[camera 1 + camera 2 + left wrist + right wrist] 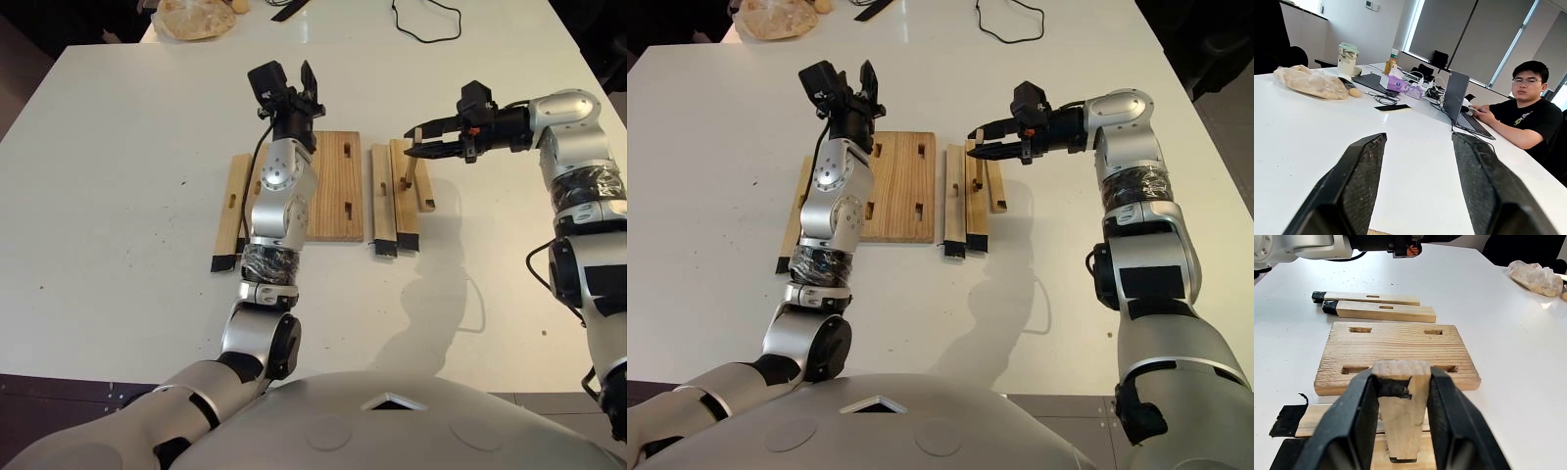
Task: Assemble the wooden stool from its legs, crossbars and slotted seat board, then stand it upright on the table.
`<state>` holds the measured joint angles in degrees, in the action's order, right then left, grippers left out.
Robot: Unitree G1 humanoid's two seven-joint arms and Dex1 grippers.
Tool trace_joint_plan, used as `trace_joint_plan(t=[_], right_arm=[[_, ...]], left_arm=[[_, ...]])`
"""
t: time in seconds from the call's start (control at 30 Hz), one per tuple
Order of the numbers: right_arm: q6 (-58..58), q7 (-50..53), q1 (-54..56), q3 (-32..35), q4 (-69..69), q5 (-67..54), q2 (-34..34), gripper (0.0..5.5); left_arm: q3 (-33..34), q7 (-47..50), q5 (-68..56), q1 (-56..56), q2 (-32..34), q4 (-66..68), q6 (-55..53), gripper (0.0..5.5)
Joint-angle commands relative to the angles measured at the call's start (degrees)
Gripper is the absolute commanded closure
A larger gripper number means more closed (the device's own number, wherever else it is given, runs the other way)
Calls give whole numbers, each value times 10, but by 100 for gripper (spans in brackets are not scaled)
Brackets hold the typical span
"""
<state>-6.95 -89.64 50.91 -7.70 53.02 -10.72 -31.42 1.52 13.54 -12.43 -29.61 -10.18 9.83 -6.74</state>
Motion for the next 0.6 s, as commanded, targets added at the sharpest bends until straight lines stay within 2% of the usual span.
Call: trace_joint_plan(t=[0.03,0.6], right_arm=[[-11,-11,11,11,15,2,7,421],[-67,-18,-13,41,77,5,8,421]], left_arm=[[-26,-15,18,11,-13,-15,-8,303],[-19,-51,-2,30,-13,-47,-56,303]])
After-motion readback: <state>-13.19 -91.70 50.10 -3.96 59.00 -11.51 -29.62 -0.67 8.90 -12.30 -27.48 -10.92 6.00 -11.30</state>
